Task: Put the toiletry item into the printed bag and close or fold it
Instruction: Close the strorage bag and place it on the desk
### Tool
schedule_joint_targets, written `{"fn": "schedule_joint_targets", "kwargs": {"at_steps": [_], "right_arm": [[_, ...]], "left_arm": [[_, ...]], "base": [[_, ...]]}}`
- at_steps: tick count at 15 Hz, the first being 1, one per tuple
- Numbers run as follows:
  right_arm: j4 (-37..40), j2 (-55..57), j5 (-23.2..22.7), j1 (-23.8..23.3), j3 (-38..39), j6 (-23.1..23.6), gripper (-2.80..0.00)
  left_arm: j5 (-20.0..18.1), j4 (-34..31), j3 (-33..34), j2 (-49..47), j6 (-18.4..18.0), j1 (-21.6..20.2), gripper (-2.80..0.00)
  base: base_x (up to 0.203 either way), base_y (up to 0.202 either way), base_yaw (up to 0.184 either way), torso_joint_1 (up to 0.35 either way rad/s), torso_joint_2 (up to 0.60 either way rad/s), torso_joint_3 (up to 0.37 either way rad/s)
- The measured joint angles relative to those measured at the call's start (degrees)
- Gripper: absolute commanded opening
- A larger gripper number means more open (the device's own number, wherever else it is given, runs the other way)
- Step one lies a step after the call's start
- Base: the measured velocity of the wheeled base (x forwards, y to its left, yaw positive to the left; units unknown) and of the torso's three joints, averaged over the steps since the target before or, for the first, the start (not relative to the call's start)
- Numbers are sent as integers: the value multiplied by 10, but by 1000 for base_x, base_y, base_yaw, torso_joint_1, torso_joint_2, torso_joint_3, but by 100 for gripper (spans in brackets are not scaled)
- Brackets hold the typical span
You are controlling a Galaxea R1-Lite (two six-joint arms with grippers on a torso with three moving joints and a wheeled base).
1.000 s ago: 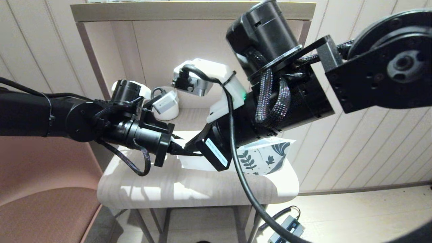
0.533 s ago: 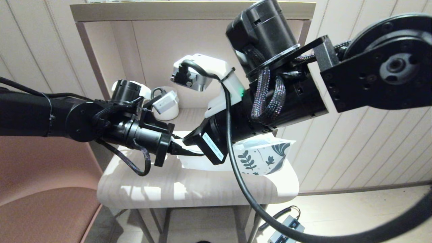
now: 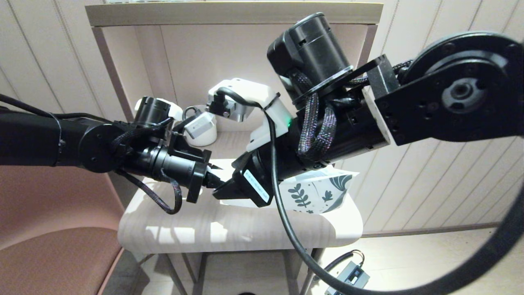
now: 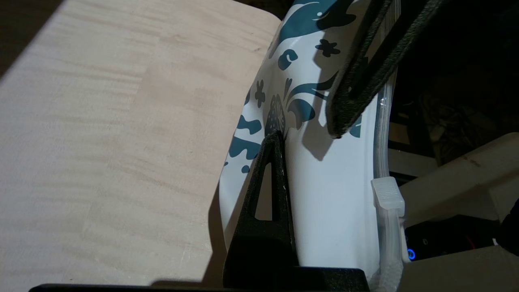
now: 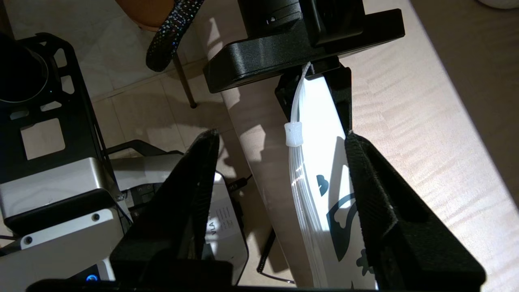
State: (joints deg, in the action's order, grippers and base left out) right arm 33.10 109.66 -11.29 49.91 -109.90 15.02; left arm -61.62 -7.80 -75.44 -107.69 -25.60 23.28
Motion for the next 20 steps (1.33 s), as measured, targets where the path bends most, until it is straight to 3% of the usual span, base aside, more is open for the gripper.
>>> {"fn": "schedule_joint_targets", "kwargs": {"at_steps": [20], "right_arm": [[-9,27,23,-2,-15,1,0]], "left_arm": [[-5,0,4,1,1,0,-280]], "base": [[0,0,0,0,0,0]]}}
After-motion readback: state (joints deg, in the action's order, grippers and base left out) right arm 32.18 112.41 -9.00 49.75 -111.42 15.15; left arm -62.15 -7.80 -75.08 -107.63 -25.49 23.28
